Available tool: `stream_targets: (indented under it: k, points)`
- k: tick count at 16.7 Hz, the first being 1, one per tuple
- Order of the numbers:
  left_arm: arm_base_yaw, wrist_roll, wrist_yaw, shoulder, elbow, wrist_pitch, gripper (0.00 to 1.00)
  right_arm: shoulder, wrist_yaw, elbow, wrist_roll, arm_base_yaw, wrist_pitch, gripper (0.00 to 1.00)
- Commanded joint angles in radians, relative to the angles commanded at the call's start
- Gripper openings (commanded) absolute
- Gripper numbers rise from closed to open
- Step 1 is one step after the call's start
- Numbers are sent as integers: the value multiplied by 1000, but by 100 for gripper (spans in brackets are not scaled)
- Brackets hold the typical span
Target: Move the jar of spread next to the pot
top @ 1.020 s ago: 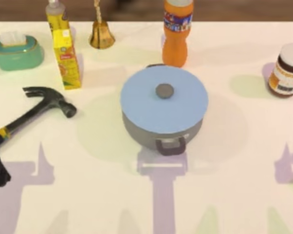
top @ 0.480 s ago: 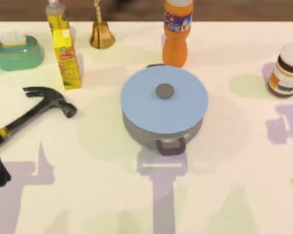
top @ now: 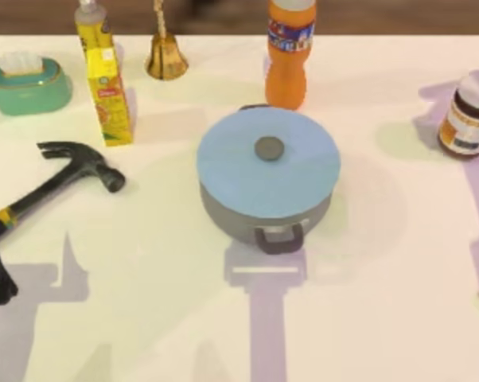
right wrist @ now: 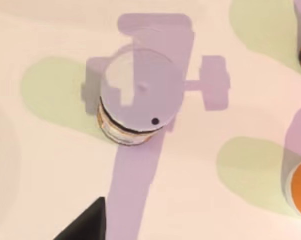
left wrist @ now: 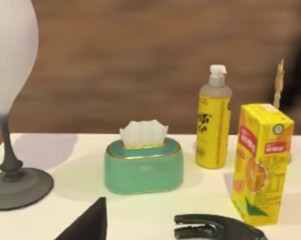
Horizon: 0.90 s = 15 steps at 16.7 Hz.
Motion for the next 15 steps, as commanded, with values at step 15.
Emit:
stream_targets:
  k: [15]
  points:
    - [0,0,0,0,0,0,100,935,-40,873,-200,42,-468,100]
